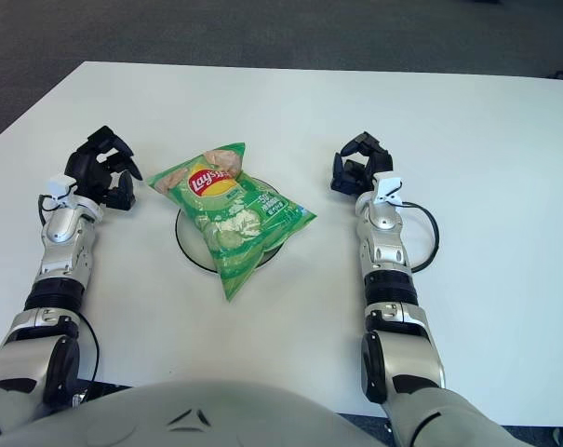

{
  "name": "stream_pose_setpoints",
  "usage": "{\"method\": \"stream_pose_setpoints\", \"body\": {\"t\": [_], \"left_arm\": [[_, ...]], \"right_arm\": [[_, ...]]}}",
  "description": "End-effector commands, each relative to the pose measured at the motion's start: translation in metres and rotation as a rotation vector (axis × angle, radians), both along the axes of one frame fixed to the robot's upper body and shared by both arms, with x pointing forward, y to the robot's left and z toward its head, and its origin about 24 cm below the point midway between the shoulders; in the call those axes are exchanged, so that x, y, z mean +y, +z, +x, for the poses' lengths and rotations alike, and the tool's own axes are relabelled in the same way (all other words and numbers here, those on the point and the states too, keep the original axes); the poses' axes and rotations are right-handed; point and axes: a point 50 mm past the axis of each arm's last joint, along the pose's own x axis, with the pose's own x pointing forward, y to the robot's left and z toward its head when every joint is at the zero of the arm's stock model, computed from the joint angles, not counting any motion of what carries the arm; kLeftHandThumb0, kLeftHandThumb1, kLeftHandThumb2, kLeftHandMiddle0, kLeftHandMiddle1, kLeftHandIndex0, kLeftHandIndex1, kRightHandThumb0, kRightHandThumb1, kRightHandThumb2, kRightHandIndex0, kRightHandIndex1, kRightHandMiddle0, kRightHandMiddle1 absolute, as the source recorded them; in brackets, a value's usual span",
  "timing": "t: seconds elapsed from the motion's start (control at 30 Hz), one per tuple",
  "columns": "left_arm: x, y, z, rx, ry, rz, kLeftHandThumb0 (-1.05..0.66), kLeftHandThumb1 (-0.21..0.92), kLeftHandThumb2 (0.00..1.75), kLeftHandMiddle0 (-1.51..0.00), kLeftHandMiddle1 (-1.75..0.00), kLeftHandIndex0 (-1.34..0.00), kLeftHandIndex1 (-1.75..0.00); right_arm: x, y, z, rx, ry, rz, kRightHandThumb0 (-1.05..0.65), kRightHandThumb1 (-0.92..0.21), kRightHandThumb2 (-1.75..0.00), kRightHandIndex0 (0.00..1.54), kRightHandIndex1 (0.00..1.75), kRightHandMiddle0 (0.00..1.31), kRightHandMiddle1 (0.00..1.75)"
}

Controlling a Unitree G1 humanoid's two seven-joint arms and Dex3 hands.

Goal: Put the snack into the plate.

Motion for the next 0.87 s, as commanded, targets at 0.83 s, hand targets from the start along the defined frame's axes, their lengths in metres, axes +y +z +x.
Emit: {"method": "stream_pose_setpoints", "body": {"t": [0.83], "left_arm": [[-0.0078, -0.0543, -0.0237, 0.178, -0.020, -0.061, 0.00, -0.09, 1.75, -0.92, -1.67, -0.71, -1.75]], "right_arm": [[0.0030, -0.0336, -0.0162, 0.148, -0.003, 0.028, -0.48, -0.31, -1.32, 1.18, 1.75, 0.62, 1.75]]}}
